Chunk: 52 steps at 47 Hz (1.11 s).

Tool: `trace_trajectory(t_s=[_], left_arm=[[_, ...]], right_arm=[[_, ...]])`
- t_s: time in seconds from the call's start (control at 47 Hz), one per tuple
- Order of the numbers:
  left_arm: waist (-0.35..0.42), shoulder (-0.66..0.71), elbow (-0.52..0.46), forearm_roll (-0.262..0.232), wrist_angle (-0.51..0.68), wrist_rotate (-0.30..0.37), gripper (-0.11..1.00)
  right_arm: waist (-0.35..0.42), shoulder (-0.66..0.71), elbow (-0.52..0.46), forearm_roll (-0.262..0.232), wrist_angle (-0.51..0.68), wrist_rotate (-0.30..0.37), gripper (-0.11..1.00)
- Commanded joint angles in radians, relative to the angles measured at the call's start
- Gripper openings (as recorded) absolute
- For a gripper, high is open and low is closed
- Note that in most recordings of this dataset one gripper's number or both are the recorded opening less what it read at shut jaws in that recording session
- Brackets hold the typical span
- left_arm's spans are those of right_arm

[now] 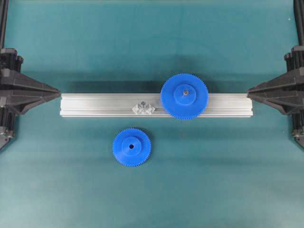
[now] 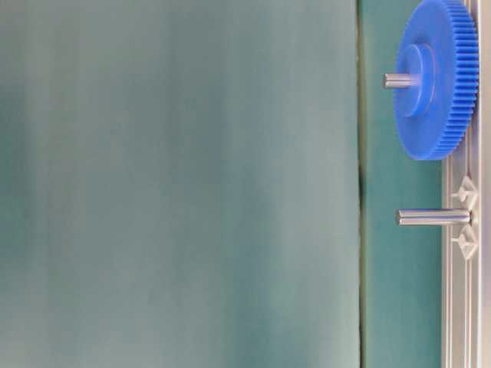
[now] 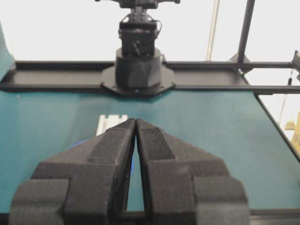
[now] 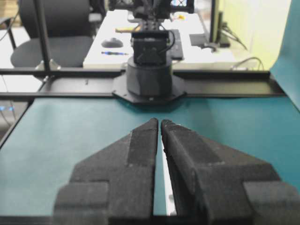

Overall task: Find the location of the shaft and insert the small gear.
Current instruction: 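Move the left gripper from rest toward the loose blue gear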

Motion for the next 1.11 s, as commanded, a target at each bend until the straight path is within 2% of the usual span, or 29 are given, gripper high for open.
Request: trace_trajectory(t_s=[0.0,0.064,0.106,0.234,0.425,0.744,0.957,1.084], left_arm=[[-0.008,0.025,-0.009,0.015,-0.002,-0.002,0.11],[-0.008,0.035,-0.011,0.015,0.003,-0.002,0.05],[-0.008,0.038,-0.012,0.015,0.008,-0.002,0.00],[-0.011,0.041,-0.018,0.015,0.035,-0.005,-0.01],[-0.037,0.060,-0.040,0.015,0.215,-0.011,-0.01],[-0.055,0.114,-0.057,0.015,0.278,-0.054,-0.01],[-0.064,0.189,-0.101,0.015,0.296,-0.060,-0.01],[-0.067,0.238,-0.135,0.015,0.347,-0.060,-0.01]], right_arm=[[-0.003,0.018,-0.002,0.008,-0.002,-0.002,0.16],[-0.003,0.020,0.008,0.018,0.006,0.002,0.15],[-0.003,0.020,0.012,0.025,0.014,0.008,0.09],[-0.003,0.021,0.023,0.025,0.028,0.035,-0.02],[-0.003,0.021,0.031,0.026,0.040,0.066,-0.02],[-0.009,0.021,0.018,0.026,0.153,0.077,-0.02],[-0.009,0.021,0.017,0.028,0.198,0.078,-0.02],[-0.009,0.021,0.012,0.029,0.238,0.078,-0.02]])
